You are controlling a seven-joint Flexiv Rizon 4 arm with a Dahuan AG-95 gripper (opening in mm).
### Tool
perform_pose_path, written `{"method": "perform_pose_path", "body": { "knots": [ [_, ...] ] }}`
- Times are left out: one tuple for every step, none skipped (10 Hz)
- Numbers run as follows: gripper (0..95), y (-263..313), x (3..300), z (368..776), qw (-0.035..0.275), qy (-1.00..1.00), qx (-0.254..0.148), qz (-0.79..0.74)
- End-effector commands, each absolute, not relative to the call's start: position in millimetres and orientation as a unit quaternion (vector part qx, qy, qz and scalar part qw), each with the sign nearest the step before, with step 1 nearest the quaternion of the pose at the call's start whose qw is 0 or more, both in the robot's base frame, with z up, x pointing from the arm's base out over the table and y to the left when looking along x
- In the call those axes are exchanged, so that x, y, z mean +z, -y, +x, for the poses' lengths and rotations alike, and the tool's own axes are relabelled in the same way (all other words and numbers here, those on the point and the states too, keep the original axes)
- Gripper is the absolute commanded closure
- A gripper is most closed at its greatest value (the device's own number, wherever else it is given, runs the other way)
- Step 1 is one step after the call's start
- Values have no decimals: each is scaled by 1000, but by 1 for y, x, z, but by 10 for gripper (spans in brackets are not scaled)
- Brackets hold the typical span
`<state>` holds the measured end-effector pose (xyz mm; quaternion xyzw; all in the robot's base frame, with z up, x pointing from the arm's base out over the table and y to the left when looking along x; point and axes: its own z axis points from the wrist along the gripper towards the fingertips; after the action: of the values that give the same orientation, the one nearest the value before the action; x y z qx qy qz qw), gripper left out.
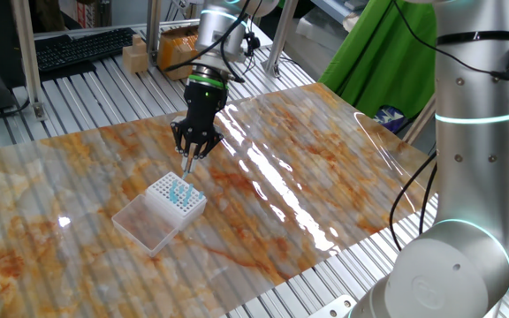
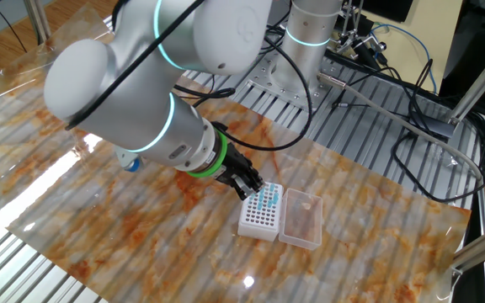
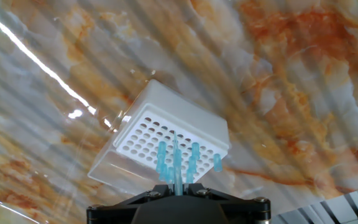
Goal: Insert a medium pipette tip into the holder for medium pipette tips
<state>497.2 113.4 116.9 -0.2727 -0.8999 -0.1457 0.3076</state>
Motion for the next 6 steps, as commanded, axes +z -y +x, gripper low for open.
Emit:
{"method": "perform_pose_path", "body": {
  "knots": [
    [950,-114,117,496,308,899,-147,-275],
    [950,-115,117,495,309,898,-148,-277],
    [950,-116,117,495,308,897,-149,-278],
    [950,-117,115,494,309,897,-150,-278],
    [950,-117,115,494,309,897,-151,-279],
    [950,-117,114,495,309,897,-152,-278]
  ]
}}
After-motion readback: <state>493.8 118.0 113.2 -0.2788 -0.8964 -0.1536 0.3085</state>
